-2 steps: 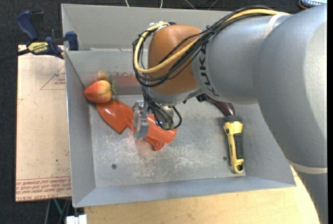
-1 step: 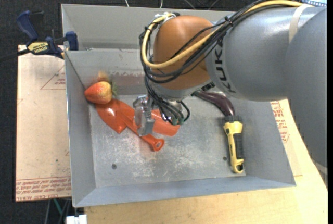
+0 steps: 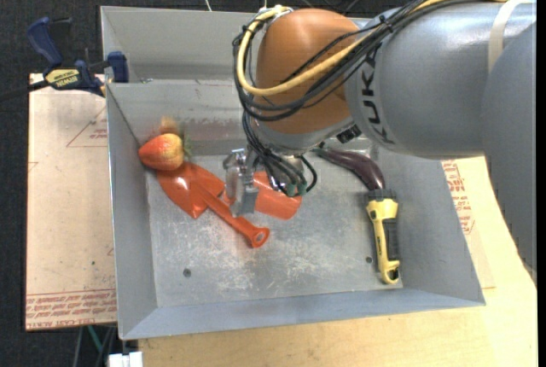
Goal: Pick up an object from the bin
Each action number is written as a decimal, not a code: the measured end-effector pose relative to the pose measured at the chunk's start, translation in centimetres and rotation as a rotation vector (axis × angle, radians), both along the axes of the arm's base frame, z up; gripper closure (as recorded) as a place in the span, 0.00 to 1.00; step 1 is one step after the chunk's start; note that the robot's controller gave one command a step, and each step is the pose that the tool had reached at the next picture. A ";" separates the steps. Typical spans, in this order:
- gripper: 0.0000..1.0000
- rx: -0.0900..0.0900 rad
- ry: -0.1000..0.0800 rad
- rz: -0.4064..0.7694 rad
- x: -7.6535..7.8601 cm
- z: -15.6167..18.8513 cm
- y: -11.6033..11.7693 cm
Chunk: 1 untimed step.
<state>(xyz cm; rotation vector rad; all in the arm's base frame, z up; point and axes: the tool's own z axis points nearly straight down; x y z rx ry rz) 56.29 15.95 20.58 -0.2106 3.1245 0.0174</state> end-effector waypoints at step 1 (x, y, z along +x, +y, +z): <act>1.00 0.001 -0.009 0.108 1.9 -5.5 0.3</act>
Offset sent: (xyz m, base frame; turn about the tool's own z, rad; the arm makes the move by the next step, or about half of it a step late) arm 0.0230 0.0803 -0.0049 -0.2095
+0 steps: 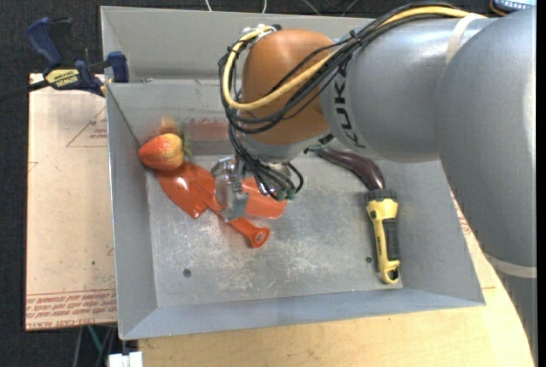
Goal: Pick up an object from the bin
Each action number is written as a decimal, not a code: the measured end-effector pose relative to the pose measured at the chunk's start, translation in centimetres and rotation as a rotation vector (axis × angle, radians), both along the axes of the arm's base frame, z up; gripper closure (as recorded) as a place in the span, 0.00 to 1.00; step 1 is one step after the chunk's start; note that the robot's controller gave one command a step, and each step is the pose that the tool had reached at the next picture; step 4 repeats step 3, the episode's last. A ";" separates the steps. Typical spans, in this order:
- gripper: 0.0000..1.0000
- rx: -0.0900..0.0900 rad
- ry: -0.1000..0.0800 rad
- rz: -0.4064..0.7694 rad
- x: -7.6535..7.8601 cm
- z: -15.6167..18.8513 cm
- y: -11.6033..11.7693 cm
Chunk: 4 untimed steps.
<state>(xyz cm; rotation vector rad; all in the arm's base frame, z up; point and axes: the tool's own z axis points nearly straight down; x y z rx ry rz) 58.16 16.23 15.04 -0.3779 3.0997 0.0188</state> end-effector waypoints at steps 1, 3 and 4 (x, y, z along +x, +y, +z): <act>1.00 0.006 -0.016 0.109 0.5 5.4 8.3; 1.00 0.002 -0.017 0.271 3.3 0.6 -2.9; 1.00 0.002 -0.017 0.271 3.3 0.6 -2.9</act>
Offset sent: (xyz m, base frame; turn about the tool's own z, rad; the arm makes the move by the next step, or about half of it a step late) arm 0.0052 0.0154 -0.0576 -0.0477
